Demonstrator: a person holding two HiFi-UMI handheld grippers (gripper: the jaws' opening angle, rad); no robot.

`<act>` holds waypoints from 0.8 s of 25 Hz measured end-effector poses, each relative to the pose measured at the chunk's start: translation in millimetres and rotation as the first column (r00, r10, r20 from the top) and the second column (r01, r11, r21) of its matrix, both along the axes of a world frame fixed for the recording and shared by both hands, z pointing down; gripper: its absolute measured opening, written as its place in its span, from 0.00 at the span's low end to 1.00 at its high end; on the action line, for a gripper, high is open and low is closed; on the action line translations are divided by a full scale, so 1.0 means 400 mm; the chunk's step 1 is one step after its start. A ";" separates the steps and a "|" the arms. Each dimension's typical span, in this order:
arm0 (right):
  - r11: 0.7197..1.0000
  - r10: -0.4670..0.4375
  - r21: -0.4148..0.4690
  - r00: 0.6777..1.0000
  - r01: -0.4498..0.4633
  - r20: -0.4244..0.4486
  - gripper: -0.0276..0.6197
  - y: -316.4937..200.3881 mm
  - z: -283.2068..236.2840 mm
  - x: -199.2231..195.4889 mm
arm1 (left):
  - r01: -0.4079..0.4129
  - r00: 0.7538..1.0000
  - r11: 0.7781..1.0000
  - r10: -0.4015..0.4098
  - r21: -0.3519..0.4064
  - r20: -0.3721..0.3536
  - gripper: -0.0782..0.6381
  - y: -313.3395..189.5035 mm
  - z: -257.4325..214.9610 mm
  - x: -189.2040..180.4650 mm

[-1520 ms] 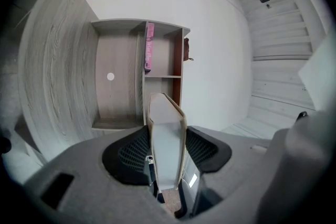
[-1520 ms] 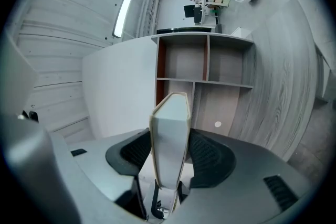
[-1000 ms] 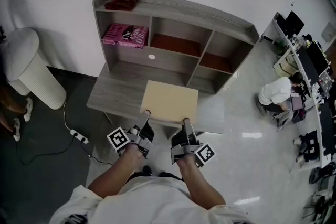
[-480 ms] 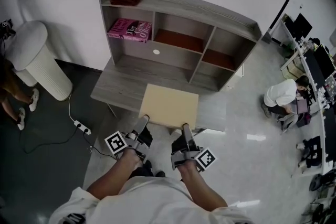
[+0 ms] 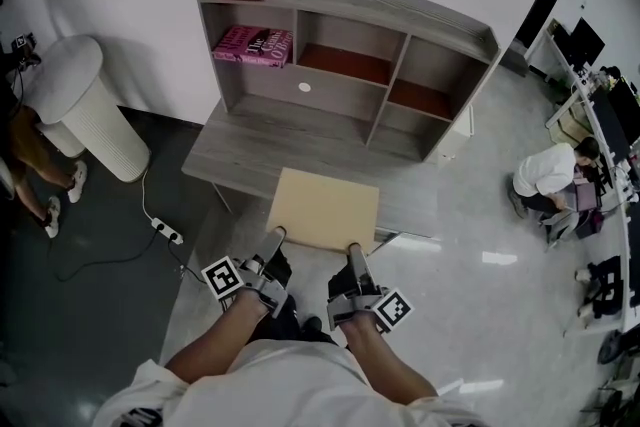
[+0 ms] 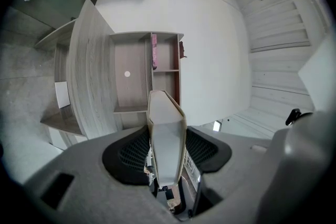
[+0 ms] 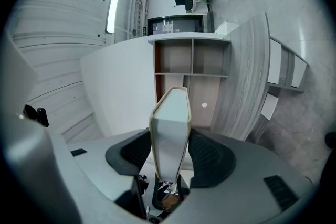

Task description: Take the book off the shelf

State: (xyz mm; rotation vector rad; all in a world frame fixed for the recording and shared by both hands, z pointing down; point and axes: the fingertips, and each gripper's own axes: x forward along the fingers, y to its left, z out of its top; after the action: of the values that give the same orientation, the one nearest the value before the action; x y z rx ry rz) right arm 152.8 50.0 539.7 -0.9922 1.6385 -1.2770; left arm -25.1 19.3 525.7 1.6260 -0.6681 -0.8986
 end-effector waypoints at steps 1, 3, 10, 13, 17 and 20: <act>1.000 0.001 -0.003 1.000 -0.001 0.002 0.39 0.010 0.004 0.002 | -0.003 1.000 1.000 0.003 -0.002 0.004 0.41 0.009 0.003 0.002; 1.000 0.007 -0.009 1.000 -0.007 0.003 0.39 0.026 0.010 0.008 | -0.011 1.000 1.000 0.011 -0.005 0.007 0.41 0.026 0.007 0.006; 1.000 0.028 -0.006 1.000 -0.028 -0.006 0.39 0.058 0.015 0.003 | -0.057 0.998 0.998 0.057 -0.024 -0.008 0.41 0.064 0.022 0.003; 0.999 0.050 -0.001 0.999 -0.050 -0.003 0.39 0.056 0.003 -0.007 | -0.077 0.997 0.997 0.077 -0.020 -0.006 0.41 0.056 0.017 -0.007; 0.998 0.062 0.013 0.998 -0.062 -0.007 0.39 0.065 -0.006 -0.031 | -0.094 0.995 0.996 0.094 -0.004 -0.014 0.41 0.055 0.004 -0.028; 0.998 0.059 0.020 0.998 -0.058 -0.025 0.39 0.060 -0.009 -0.041 | -0.091 0.996 0.996 0.091 -0.002 -0.011 0.41 0.052 0.006 -0.043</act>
State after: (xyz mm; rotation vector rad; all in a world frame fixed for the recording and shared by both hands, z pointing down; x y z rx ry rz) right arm 136.5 74.2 535.9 -1.0413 1.6266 -1.2119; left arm -42.4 40.0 528.0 1.6351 -0.5826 -0.8399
